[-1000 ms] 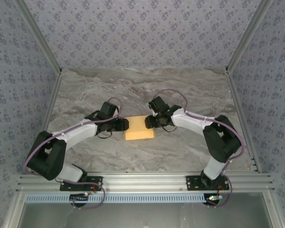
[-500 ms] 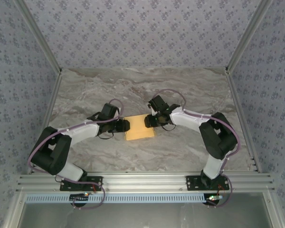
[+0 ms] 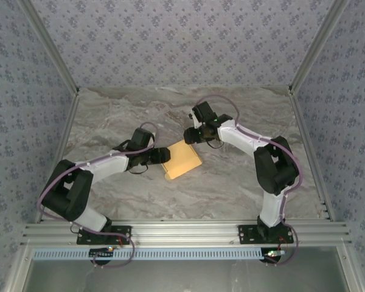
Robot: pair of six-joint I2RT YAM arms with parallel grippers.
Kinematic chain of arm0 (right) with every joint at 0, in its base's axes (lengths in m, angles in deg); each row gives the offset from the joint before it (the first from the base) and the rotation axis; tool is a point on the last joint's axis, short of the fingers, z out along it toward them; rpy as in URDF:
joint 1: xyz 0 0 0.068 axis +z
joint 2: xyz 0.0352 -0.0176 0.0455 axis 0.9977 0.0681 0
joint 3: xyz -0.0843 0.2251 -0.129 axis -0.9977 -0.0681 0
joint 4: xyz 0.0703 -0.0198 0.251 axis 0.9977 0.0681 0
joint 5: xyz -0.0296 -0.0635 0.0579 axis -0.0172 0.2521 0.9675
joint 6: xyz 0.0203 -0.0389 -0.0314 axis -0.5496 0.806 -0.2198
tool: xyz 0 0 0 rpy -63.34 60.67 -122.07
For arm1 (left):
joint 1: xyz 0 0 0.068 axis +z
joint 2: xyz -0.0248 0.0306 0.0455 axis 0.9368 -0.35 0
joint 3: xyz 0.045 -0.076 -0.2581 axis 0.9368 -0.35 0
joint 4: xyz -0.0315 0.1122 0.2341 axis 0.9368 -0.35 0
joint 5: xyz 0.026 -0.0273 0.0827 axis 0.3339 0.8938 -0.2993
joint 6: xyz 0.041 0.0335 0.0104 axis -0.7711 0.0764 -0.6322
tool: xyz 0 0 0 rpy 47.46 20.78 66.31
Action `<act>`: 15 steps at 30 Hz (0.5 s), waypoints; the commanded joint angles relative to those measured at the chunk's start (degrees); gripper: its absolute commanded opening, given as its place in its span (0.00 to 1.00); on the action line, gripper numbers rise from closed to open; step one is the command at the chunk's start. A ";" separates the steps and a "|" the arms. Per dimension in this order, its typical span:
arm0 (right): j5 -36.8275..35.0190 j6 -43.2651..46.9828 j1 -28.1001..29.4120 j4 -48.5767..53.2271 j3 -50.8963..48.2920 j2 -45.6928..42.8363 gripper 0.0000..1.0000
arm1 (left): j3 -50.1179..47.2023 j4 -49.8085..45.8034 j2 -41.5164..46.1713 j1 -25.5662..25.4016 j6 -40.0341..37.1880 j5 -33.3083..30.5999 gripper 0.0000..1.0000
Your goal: Fold the paper box
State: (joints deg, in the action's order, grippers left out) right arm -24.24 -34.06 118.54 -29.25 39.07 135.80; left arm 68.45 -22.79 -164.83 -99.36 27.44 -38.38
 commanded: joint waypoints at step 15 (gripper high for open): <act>13.02 2.03 2.18 2.44 -21.39 -19.96 0.59 | 19.72 -10.80 -13.32 2.97 -15.16 10.11 0.73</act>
State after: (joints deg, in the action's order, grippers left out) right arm -16.87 -31.11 119.28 -27.65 20.75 117.13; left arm 84.88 -29.08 -174.62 -96.56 16.64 -34.09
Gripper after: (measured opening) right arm 0.592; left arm 0.737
